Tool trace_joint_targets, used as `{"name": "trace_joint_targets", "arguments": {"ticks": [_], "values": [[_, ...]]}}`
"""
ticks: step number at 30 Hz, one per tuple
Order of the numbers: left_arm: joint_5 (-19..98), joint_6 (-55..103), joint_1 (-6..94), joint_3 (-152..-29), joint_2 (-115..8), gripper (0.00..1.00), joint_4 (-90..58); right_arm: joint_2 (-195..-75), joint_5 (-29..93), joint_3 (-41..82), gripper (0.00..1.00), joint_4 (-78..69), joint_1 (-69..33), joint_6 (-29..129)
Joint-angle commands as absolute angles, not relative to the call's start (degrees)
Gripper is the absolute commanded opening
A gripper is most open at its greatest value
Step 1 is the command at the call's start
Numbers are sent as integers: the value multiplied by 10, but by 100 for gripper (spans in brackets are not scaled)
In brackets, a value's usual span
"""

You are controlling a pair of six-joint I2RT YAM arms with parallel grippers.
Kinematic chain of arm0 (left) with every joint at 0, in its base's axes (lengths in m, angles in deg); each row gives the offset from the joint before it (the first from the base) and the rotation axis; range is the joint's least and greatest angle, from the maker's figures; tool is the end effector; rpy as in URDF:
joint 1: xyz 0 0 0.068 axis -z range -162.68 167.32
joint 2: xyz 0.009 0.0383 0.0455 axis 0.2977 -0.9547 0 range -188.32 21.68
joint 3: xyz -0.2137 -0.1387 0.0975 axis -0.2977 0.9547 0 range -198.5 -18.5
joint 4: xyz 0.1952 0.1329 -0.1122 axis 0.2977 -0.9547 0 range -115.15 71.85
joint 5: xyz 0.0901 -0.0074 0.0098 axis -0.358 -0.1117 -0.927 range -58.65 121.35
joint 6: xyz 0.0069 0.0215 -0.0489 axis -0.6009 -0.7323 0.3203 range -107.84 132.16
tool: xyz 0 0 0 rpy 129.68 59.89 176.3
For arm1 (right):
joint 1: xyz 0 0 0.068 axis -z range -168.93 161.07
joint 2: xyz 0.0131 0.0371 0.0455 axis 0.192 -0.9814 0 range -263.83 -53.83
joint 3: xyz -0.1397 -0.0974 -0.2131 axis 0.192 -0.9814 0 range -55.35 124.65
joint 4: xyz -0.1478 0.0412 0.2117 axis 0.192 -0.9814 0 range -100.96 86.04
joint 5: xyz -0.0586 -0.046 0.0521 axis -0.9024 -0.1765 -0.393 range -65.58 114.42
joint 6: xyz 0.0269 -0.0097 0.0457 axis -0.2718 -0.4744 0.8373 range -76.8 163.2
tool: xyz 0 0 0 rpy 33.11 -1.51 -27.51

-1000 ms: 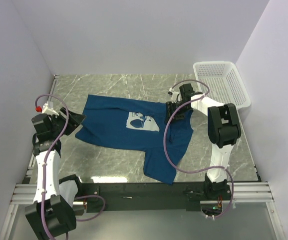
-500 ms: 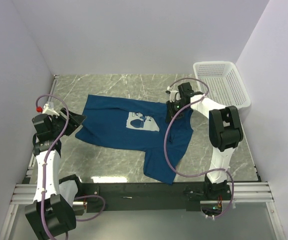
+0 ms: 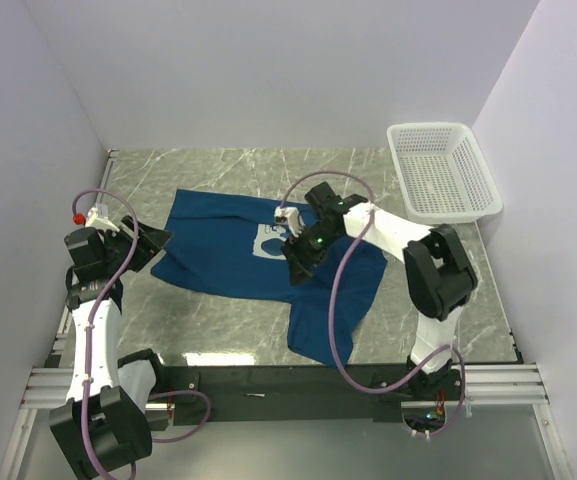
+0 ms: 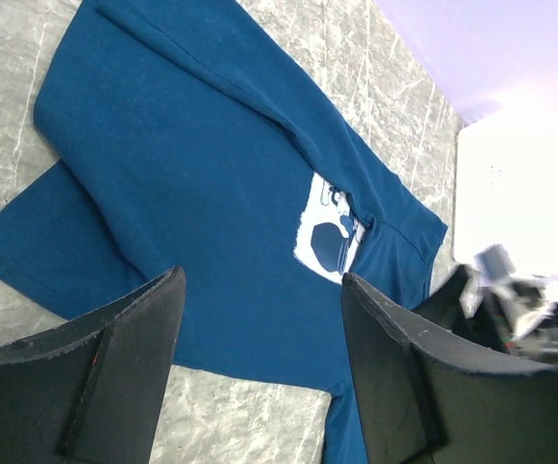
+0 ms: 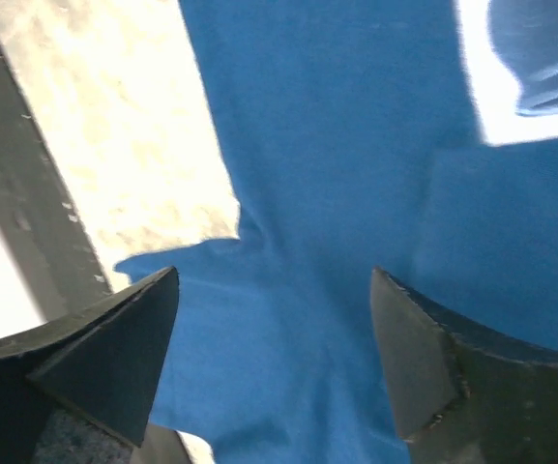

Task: Fold and stack the t-shirts
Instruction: Fold the tshirt

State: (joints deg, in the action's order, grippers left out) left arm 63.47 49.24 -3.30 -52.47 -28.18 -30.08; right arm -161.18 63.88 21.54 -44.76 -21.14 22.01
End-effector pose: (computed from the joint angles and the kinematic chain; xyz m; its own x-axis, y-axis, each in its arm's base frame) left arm 0.1882 0.0506 0.2574 -0.4340 -0.7088 -0.5561 -0.1501 0.6655 -0.7311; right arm 0.3034 0.2179 0.1969 -0.5358 -0.6674 -0.5172 -0.8344 0.3250 0.4451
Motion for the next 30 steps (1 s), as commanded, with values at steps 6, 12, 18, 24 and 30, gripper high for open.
{"name": "trace_joint_targets", "arguments": {"ticks": [6,12,18,24,30], "values": [[537,549,-36,-537,-326,71,-400,-1368,666,97,91,-482,-139,-37],[391,609,-35,-560,-442,47,-516,-1170,705,-123,90,-422,-188,-224],[399,610,-36,-562,-528,35,-471,-1186,674,-168,71,-411,-263,-193],[380,623,-36,-591,-612,37,-446,-1201,669,-149,68,-408,-289,-171],[397,613,-35,-622,-661,39,-423,-1198,663,-160,68,-398,-290,-168]]}}
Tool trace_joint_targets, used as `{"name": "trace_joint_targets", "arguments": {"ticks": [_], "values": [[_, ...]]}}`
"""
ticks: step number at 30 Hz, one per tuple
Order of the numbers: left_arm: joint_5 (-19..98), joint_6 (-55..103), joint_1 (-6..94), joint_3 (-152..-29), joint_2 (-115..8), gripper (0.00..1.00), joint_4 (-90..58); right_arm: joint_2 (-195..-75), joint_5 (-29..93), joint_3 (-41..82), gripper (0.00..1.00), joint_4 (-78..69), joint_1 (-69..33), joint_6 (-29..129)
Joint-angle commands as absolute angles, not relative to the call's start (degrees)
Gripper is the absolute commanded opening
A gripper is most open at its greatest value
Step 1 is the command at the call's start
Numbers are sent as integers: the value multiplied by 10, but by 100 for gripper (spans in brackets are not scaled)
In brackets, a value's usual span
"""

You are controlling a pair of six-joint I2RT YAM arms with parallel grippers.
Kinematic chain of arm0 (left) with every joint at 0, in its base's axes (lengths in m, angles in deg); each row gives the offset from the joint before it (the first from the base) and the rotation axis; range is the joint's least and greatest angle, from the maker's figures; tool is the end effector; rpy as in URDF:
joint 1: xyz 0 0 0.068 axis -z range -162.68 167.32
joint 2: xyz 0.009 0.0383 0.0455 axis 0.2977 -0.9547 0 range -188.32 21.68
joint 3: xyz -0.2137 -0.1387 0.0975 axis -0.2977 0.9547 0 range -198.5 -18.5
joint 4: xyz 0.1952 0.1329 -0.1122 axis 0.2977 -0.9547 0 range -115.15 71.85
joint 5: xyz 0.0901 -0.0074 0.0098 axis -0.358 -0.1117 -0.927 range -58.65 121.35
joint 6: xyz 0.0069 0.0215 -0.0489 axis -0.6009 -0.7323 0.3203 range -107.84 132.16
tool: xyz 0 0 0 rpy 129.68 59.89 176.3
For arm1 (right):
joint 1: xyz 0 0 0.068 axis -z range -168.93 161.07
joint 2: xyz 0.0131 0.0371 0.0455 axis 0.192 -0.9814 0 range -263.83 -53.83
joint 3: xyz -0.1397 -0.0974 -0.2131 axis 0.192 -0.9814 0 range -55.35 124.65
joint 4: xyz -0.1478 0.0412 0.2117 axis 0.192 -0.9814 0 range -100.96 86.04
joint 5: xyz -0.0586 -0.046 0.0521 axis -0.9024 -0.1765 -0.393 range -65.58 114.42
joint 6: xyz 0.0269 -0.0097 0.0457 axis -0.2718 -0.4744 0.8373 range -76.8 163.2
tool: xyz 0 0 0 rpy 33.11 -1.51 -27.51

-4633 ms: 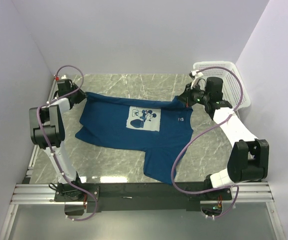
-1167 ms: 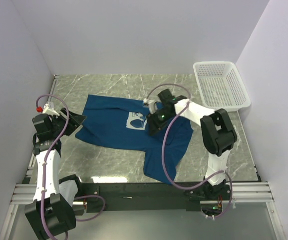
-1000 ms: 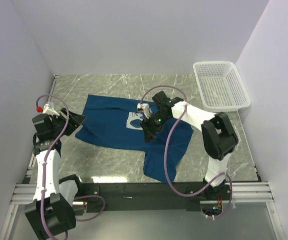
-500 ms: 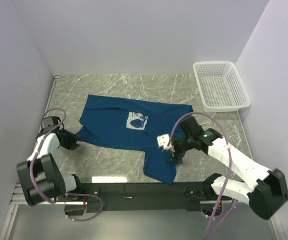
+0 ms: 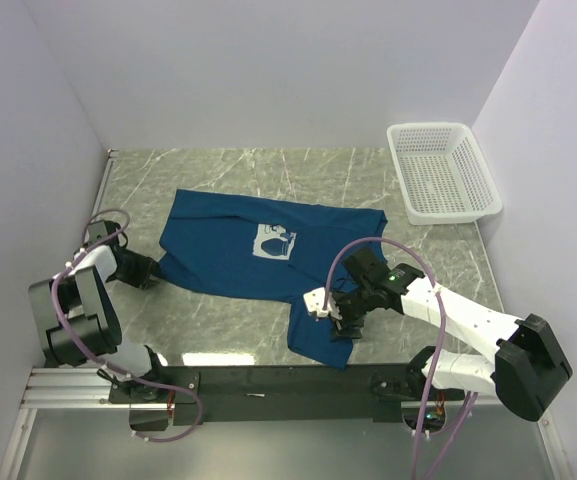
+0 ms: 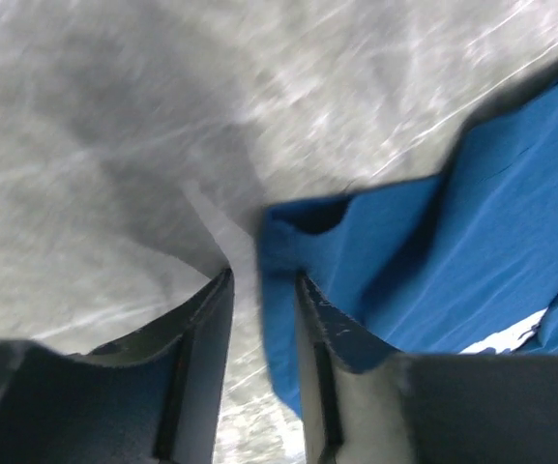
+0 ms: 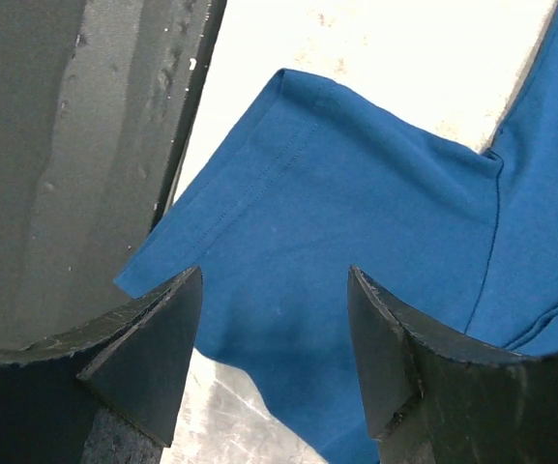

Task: Fold and stack the t-shirts
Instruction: Fold the tshirt

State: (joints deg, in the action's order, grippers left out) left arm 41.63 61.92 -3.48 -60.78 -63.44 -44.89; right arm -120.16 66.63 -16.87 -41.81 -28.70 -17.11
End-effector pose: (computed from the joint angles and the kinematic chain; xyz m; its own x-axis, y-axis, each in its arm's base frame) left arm 0.2417 0.0849 0.1518 -0.3438 -0.9340 -0.0977 -0.8568 0.3545 -0.3744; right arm 0.1384 0.1463 0.2024 0.2493 -0.6296 -0.7359 -0.9485 -0.3122 -0.0541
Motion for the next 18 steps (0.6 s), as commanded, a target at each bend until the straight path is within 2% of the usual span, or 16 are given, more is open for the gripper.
{"name": "trace_joint_targets", "arguments": {"ticks": [1,3,4,12,14,15,17,18], "values": [[397,605,-34,-628,-667,37,-423,-1197,663,-161,68,-398,-290,-168],[403,599,-34,-633,-681,24,-425,-1199,662,-159,68,-397,-290,-167],[410,596,-34,-635,-694,1,-422,-1199,662,-157,68,-398,-290,-165],[551,570,21,-707,-631,0,-407,-1195,653,-157,67,-392,-290,-157],[595,568,43,-750,-642,1,-389,-1197,648,-155,66,-392,-289,-154],[652,571,65,-761,-657,2,-376,-1202,648,-151,66,-394,-289,-152],[690,589,96,-790,-674,17,-337,-1205,644,-148,65,-396,-290,-146],[692,589,107,-804,-694,37,-338,-1206,641,-147,64,-394,-291,-145]]}}
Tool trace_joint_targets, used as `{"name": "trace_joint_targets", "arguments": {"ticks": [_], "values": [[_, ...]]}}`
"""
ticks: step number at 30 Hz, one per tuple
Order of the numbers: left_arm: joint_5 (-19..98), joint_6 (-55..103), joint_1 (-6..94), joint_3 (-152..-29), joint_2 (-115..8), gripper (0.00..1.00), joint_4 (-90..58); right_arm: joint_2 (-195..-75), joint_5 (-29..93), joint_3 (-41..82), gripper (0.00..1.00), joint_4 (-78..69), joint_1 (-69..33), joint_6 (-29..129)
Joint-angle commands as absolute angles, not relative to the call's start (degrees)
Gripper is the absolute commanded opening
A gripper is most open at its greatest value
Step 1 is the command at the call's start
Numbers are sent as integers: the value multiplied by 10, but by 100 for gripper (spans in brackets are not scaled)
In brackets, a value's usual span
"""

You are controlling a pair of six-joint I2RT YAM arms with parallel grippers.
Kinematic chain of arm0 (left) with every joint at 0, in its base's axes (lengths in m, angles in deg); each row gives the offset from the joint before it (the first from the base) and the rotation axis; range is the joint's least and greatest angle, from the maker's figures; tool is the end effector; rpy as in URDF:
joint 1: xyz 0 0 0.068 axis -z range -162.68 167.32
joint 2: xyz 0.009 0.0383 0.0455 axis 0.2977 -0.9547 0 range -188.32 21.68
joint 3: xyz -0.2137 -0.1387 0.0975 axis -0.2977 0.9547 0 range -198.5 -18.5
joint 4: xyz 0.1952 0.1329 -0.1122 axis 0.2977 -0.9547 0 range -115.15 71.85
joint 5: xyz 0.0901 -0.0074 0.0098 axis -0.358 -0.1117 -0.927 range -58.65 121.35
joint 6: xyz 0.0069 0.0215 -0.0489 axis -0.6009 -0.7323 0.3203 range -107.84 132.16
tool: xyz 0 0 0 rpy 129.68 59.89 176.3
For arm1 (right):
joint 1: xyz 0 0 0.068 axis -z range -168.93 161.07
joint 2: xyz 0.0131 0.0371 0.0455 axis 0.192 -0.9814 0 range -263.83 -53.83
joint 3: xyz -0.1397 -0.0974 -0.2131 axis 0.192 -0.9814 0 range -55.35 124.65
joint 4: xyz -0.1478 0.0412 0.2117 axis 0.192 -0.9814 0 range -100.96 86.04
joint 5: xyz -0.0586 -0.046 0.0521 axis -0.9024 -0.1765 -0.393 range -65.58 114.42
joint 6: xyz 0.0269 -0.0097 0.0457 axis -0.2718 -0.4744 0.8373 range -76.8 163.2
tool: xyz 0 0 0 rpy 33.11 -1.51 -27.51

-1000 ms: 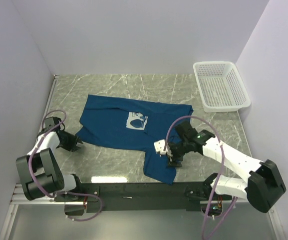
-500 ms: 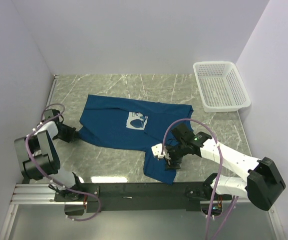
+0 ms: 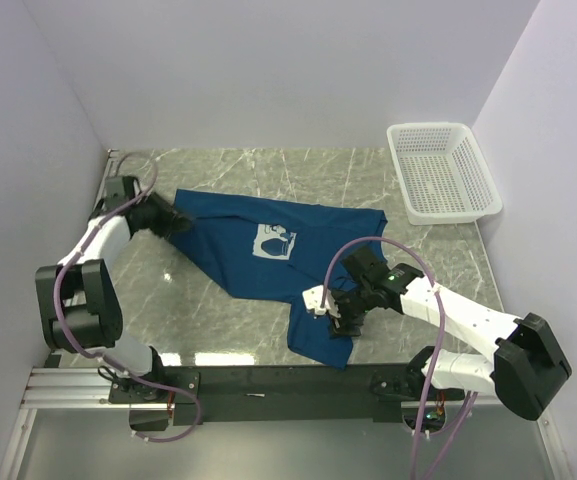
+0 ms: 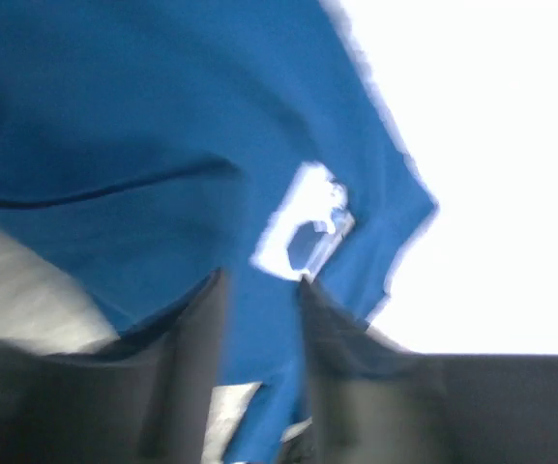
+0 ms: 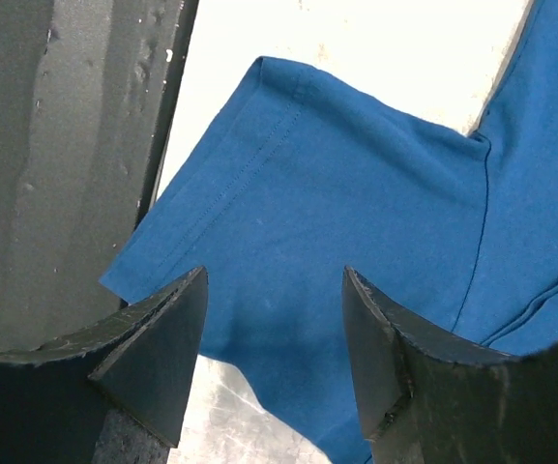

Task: Fold and stack the t-shirts
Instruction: Fold the tshirt

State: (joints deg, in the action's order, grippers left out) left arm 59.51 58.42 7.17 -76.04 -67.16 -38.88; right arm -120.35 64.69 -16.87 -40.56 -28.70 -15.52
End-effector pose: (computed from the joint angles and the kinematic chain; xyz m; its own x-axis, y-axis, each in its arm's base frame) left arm 0.3180 0.0398 0.2184 -0.6308 -0.7599 -0.1567 -0.4704 0.5351 -0.7017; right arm 0.1409 0.1473 0.2020 0.2384 -0.6499 -0.7217 -0.9575 -0.2816 -0.0627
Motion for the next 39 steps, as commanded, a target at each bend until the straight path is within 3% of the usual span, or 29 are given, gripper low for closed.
{"name": "trace_joint_targets", "arguments": {"ticks": [1,3,6,8,11,15,20,31,39], "values": [[681,575,118,-835,-703,46,-346,-1206,639,-148,64,-392,-290,-143],[655,559,137,-863,-724,52,-388,-1207,632,-150,64,-388,-288,-138],[590,530,138,-884,-708,53,-417,-1209,627,-150,64,-385,-286,-134],[524,515,137,-878,-689,58,-430,-1212,624,-147,64,-386,-285,-132],[518,518,127,-838,-660,62,-417,-1225,623,-143,64,-389,-284,-130],[537,546,122,-812,-708,57,-399,-1241,618,-135,64,-389,-285,-123],[554,551,155,-867,-789,52,-398,-1243,608,-139,63,-382,-284,-111],[331,500,236,-1102,-971,38,-589,-1250,606,-137,63,-382,-282,-107],[253,489,271,-1146,-1014,34,-644,-1256,607,-135,62,-383,-281,-105]]}}
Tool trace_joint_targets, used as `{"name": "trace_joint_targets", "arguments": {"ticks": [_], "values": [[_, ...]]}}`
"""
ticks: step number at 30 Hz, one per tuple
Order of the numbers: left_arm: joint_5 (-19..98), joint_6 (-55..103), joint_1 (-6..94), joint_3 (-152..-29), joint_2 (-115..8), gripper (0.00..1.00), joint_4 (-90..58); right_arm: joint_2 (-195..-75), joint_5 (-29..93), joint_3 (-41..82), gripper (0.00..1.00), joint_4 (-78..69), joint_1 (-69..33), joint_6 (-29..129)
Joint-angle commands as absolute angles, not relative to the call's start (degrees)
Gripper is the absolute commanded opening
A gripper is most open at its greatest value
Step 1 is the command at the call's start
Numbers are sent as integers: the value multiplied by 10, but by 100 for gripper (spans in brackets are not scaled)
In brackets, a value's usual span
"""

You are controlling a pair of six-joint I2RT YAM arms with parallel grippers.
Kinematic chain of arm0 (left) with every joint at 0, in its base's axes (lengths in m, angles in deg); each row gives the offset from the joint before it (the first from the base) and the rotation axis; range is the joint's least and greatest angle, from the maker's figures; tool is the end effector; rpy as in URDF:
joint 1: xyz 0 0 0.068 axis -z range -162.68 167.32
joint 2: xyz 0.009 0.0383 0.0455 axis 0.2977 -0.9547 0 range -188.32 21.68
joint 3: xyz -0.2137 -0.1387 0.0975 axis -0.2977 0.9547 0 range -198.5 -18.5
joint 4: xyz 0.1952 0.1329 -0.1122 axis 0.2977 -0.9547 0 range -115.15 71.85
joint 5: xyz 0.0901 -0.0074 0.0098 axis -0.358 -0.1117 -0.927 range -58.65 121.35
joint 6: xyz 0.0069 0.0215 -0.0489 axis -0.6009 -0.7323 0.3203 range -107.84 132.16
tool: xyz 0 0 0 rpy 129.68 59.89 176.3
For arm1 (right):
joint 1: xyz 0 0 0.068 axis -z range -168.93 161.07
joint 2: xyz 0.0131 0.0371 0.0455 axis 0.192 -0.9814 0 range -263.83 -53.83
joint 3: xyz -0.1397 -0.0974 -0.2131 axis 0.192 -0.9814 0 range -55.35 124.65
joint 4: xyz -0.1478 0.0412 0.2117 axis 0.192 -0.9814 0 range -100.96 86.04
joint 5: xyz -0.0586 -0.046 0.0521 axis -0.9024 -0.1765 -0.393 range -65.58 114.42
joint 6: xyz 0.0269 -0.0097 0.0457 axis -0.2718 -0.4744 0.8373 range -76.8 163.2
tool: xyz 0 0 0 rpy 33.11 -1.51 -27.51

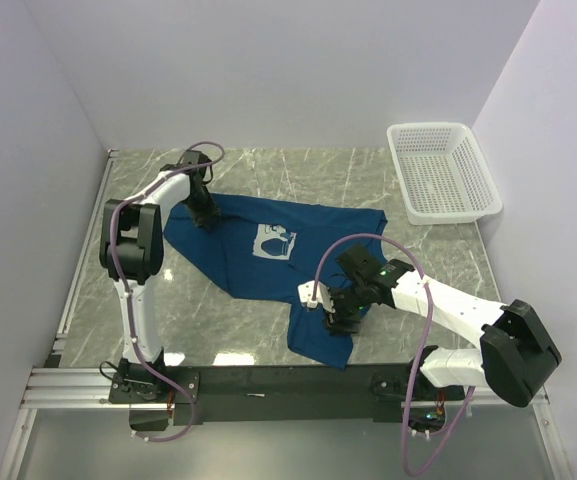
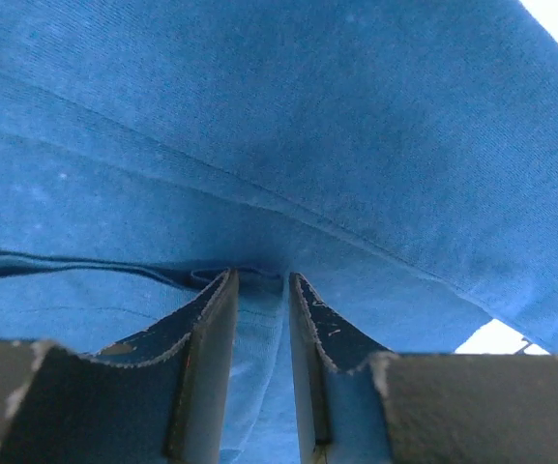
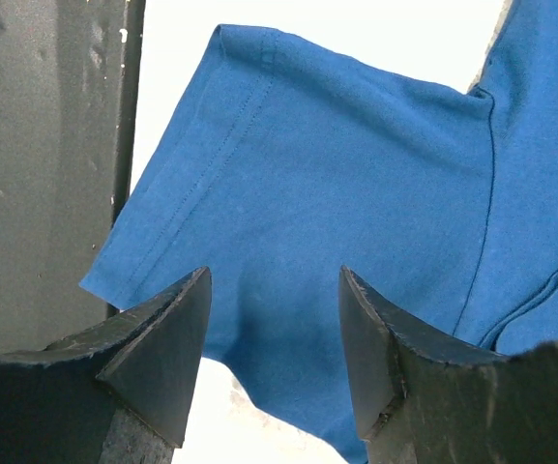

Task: Fold and stack the t-shirts
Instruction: Fold the tshirt

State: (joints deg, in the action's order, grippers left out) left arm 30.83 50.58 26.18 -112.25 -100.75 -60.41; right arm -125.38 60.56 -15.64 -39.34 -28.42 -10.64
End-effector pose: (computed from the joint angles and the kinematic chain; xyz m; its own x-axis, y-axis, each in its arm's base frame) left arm 0.4359 -0.0677 0.1679 -0.8256 -0.5001 -0.2612 -0.4619 0.8650 -0.1962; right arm 0.1533 0.1536 0.1909 0.1371 -0.7318 -0.6676 -0.9815 -0.1915 0.0083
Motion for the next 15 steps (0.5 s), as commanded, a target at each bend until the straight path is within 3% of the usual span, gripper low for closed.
{"name": "trace_joint_targets", "arguments": {"ticks": [1,6,11,15], "values": [[252,487,273,-1149,-1016,34,-649,-1257,607,-133,62,-384,-281,-104],[234,482,281,-1168,-1034,33,-661,-1258,610,-133,61,-387,-281,-105],[225,478,287,-1172,-1031,27,-664,-1261,612,-132,61,-389,-281,-107],[219,478,288,-1170,-1015,12,-662,-1264,611,-131,61,-392,-281,-107]]}}
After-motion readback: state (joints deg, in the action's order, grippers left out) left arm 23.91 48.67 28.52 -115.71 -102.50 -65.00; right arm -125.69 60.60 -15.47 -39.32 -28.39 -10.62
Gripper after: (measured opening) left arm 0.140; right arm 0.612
